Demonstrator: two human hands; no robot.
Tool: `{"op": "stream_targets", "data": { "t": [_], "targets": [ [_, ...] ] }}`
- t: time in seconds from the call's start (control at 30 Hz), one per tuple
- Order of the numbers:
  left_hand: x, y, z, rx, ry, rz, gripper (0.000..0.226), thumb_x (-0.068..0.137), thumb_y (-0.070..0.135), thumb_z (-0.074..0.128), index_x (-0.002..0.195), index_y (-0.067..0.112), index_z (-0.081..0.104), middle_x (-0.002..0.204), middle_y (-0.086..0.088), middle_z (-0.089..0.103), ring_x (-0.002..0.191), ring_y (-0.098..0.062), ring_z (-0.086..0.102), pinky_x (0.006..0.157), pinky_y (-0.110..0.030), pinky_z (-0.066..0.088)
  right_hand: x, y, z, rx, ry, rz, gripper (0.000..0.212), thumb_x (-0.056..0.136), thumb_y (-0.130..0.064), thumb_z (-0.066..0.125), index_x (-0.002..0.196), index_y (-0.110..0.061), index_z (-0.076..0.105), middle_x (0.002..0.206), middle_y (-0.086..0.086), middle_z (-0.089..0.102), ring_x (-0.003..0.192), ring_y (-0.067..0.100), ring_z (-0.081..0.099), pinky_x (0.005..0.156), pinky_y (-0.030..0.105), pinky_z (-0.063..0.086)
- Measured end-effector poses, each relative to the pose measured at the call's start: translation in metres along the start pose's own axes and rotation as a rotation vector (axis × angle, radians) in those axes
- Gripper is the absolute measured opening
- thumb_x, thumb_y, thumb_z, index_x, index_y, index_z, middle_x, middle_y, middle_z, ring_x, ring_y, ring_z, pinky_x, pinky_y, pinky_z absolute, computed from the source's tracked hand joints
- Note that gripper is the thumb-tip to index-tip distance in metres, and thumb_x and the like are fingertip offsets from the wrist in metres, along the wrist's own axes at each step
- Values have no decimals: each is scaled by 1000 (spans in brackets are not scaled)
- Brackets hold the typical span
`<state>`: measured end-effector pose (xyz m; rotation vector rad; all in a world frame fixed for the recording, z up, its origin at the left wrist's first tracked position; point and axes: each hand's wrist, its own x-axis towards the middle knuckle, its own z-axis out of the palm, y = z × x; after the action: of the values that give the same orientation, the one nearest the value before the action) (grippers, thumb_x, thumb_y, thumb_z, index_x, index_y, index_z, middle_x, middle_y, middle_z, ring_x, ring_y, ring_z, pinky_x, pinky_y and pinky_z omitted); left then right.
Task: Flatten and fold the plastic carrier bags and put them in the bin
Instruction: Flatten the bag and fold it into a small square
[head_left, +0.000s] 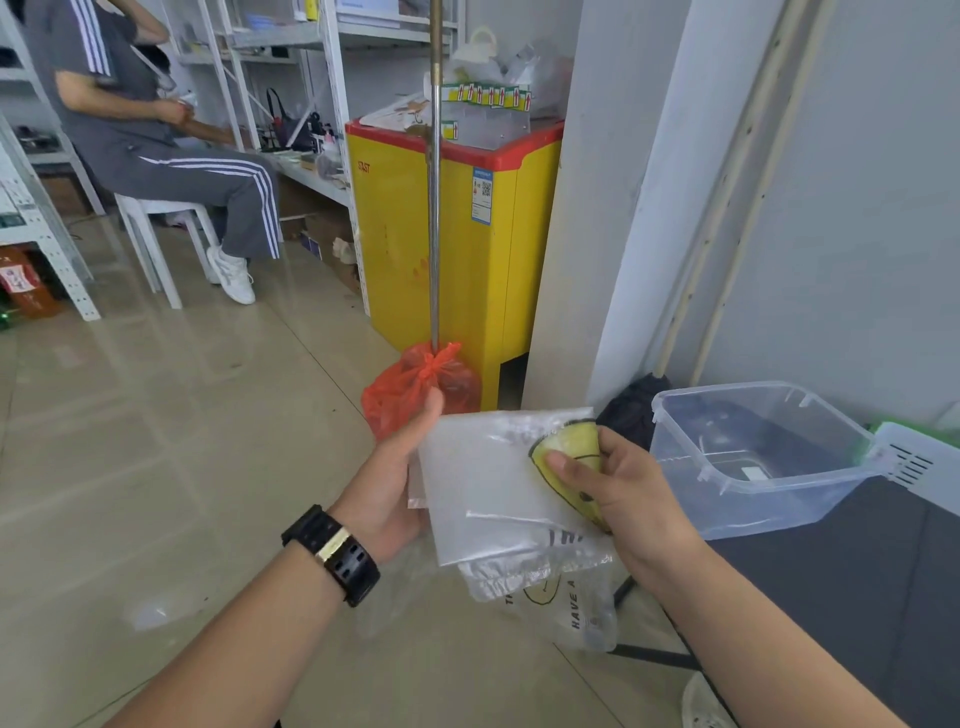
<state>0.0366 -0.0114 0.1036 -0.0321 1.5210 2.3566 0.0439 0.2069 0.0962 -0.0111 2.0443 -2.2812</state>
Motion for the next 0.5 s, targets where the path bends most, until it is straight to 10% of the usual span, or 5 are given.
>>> {"op": "stream_targets", "data": {
  "t": [0.17,0.33,0.5],
  "targets": [
    [3,-5,5,-162,-12,62,72,93,69,28,133,19,59,130,-15,63,114,-32,63,100,-50,45,4,-3,-3,192,-24,53,35,85,-12,70,119,-8,66,107,10,76,95,24,73,79,35,57],
    [-2,1,4,478,64,389,100,56,87,59,143,40,38,146,11,45,126,-4,53,102,-33,45,13,4,-11,179,174,198,33,89,-16,72,119,-10,60,96,9,73,77,23,73,63,35,57],
    [-7,-11,11,1307,-11,779,91,64,75,67,143,40,40,151,20,36,140,3,29,112,-32,27,18,16,-11,149,172,254,51,84,-18,78,128,-4,55,106,18,74,95,34,73,80,50,61]
  ]
}}
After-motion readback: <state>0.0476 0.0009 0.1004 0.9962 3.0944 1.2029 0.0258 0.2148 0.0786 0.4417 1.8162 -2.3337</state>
